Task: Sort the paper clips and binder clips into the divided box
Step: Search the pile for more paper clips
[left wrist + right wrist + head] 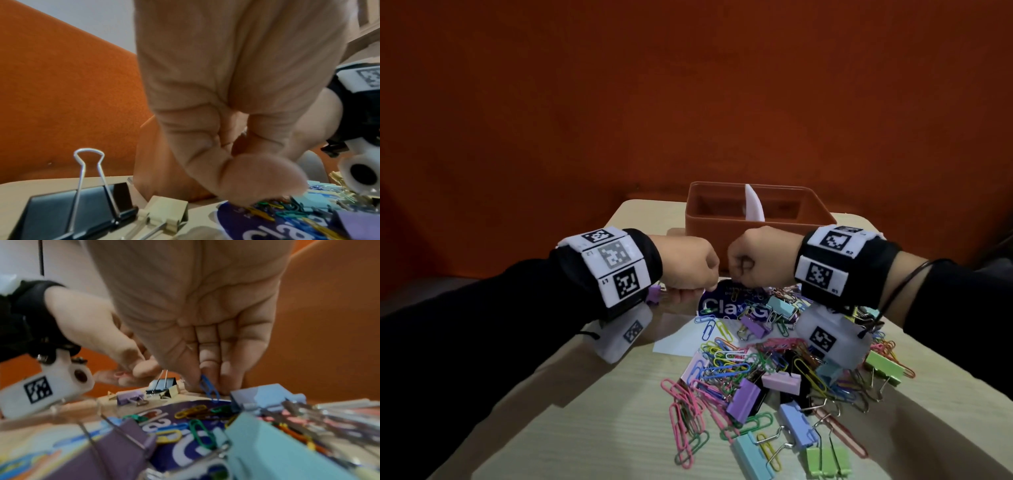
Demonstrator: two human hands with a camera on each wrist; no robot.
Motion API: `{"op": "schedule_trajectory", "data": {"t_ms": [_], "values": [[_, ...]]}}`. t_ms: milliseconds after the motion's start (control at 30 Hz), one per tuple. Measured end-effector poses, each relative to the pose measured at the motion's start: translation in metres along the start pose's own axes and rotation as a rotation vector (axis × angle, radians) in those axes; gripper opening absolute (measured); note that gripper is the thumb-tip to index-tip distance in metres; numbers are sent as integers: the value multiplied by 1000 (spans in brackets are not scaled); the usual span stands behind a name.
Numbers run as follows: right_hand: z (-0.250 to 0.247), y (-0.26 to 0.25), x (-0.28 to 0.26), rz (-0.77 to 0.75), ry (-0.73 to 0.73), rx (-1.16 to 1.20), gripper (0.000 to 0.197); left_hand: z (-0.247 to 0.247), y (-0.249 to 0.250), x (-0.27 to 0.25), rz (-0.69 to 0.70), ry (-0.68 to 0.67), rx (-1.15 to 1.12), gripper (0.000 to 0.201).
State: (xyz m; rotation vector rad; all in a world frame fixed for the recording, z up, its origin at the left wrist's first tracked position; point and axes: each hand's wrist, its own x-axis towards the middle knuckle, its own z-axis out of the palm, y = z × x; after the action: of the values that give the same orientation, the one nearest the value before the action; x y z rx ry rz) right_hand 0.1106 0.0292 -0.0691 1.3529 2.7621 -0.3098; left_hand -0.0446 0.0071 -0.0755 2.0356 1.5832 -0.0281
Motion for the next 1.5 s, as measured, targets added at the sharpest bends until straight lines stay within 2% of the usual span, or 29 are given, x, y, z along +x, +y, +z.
{"op": "schedule_trajectory", "data": {"t_ms": [133, 200, 267, 400, 533, 600, 667, 700, 767, 833, 933, 1033, 1167, 1300, 1367, 1433, 1500], "values": [[-2, 11, -3, 113, -93, 400, 18, -1, -3, -2, -14, -31, -80, 28], [-3, 16, -3, 152, -90, 512, 20, -2, -3, -5, -16, -46, -116, 27], [-3, 19, -5, 188, -93, 566, 21, 0, -2, -7, -16, -18, -8, 25], [-2, 19, -10, 180, -147, 526, 21, 7, 4, -11, 58, 77, 218, 18], [6, 16, -11, 231, -227, 669, 28, 13, 8, -10, 110, 111, 348, 21], [8, 15, -11, 249, -277, 739, 20, 13, 11, -11, 133, 116, 416, 16], [9, 11, -13, 238, -296, 672, 6, 14, 13, -11, 154, 113, 456, 10], [8, 10, -15, 213, -276, 548, 5, 14, 14, -11, 163, 113, 465, 7], [7, 6, -19, 133, -200, 226, 9, 15, 14, -10, 164, 103, 465, 6], [6, 3, -23, 79, -159, 47, 17, 16, 14, -8, 130, 79, 457, 17], [3, 3, -25, 43, -207, -16, 35, 14, 11, -4, 35, 33, 348, 27], [3, 4, -24, 1, -227, -73, 41, 8, 10, -3, 25, -6, 241, 32], [6, 2, -22, -38, -188, -92, 28, 6, 9, -3, 53, 15, 181, 38], [11, -1, -18, -61, -191, -167, 14, 11, 5, -4, 34, -60, 25, 27], [14, -3, -17, -69, -199, -216, 7, 13, 5, -4, 71, -38, 102, 26], [17, -4, -18, -70, -217, -249, 8, 14, 9, -8, 91, 0, 252, 21], [18, -5, -18, -64, -245, -277, 9, 15, 12, -12, 100, 12, 386, 34]]}}
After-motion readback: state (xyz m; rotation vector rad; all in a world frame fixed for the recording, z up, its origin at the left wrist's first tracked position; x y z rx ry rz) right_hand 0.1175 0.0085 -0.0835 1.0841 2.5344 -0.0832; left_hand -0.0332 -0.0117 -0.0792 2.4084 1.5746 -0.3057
